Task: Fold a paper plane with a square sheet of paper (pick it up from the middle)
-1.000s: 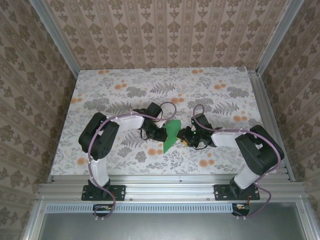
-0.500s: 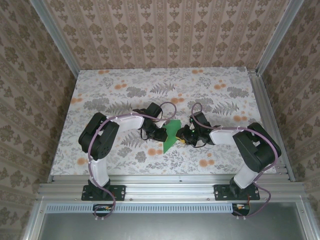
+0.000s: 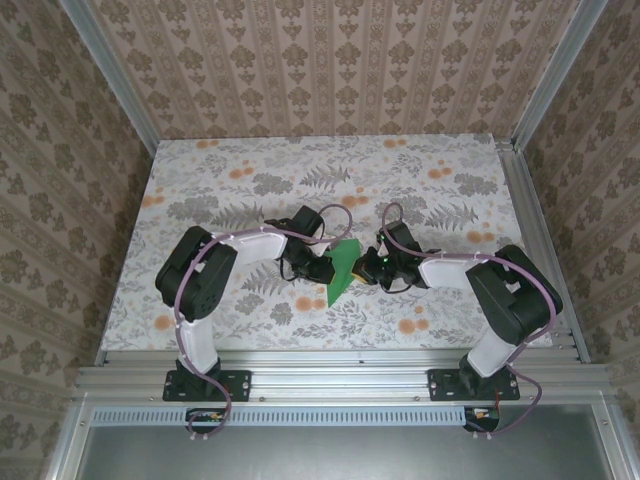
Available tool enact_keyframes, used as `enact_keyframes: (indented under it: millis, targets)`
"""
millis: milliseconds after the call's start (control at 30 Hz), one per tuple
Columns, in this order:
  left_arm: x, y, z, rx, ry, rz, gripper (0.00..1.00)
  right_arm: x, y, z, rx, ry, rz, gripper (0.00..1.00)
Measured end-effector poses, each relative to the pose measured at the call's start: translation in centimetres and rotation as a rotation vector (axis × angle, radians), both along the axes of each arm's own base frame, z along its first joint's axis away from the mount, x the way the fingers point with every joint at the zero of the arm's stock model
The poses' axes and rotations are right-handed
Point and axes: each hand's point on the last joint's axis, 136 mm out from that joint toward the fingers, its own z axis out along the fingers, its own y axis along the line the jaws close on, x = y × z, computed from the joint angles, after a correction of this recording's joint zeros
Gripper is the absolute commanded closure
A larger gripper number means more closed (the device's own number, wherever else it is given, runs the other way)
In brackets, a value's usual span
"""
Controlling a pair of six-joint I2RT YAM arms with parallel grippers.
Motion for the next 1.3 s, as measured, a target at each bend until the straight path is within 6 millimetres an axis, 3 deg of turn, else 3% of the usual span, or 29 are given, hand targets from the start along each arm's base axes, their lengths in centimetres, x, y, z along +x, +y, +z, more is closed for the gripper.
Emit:
enact_keyframes:
  millis: [267,1300]
  targets:
    - [0.0,0.0,0.0,-0.014,0.006,0.002,0.85,0.4,0.8,0.7,0.014,-0.015,0.016,0.97]
    - [0.3,0.5,0.1,-0.162,0.024,0.033,0.89,2.6,4.8,0.3,0.069,-0.019,0.061,0.99]
